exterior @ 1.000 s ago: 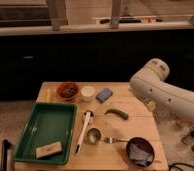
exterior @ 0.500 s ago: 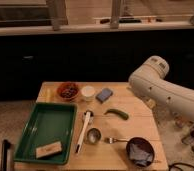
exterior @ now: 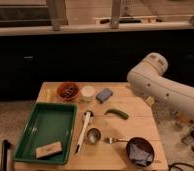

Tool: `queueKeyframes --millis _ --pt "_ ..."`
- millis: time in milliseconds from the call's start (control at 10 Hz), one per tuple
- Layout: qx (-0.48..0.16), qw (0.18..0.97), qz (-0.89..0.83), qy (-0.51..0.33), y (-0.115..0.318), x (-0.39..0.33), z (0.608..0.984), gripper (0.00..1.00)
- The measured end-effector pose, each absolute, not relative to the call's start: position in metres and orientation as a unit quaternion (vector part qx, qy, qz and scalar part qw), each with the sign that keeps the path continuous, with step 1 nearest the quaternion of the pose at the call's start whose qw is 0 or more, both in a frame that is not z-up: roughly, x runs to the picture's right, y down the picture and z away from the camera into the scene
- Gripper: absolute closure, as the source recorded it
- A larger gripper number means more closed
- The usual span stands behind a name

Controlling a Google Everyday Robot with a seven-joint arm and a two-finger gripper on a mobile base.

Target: Place pepper in tray

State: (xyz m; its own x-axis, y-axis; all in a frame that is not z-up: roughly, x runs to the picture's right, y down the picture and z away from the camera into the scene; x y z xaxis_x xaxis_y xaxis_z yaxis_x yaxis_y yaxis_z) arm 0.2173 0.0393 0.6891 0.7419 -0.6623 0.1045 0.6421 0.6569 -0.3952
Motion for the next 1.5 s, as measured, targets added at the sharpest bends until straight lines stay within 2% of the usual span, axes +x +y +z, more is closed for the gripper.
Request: queueKeyframes --millis 500,800,1500 --pt "-0.308 0.914 -0.266 -0.002 0.079 0.192 0.759 0.20" --pt "-0.318 0.929 -0.190 -0.001 0.091 0.178 0.778 0.20" --pt "-0.322 0.938 -0.129 0.010 0.120 0.164 0.808 0.20"
